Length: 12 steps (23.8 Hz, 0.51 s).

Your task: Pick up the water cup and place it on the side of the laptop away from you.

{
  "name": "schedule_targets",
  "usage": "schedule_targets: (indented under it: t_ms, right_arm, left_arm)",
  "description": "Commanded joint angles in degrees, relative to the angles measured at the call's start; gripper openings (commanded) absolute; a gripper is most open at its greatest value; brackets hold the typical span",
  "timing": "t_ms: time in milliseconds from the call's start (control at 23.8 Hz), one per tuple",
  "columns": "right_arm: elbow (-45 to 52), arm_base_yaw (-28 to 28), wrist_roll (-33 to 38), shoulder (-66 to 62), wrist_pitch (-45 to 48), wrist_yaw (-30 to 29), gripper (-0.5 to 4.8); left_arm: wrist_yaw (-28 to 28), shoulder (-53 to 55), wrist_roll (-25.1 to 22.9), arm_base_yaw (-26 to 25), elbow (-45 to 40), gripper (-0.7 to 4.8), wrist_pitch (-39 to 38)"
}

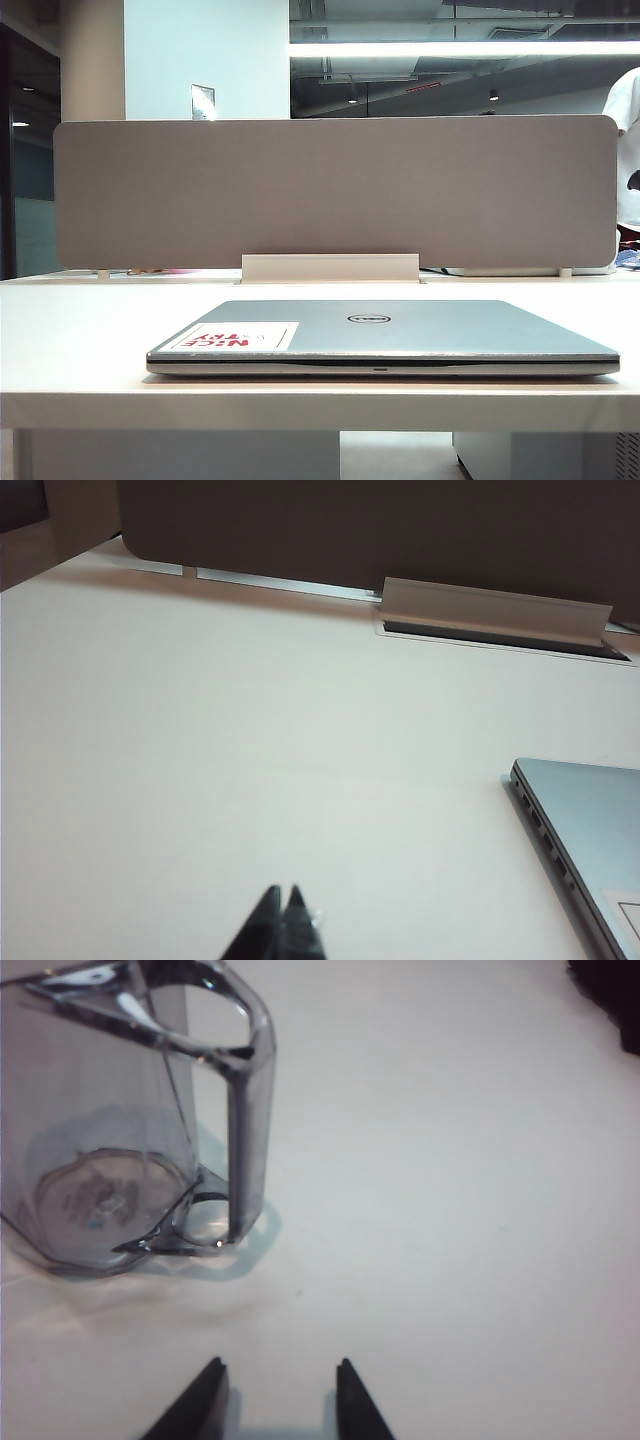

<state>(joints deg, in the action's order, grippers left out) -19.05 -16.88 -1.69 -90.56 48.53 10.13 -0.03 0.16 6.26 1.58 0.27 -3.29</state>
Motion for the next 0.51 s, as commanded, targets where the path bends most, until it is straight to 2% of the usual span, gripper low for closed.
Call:
schedule_targets:
  t_ms: [42, 168, 505]
  right_arm:
    - [-0.2, 0.0, 0.1, -1.7, 5.8, -1.4, 1.58]
    - [-0.5, 0.0, 0.1, -3.4, 8.7, -2.6, 1.58]
    - [-2.4, -0.1, -0.1, -5.2, 8.8, -2.5, 1.58]
  left_arm:
    - [0.1, 0.1, 0.2, 0.1, 0.2, -0.06, 0.4]
    - [0.1, 0.1, 0.2, 0.1, 0.2, -0.06, 0.3]
    - [0.1, 0.1, 0.2, 0.1, 0.2, -0.06, 0.3]
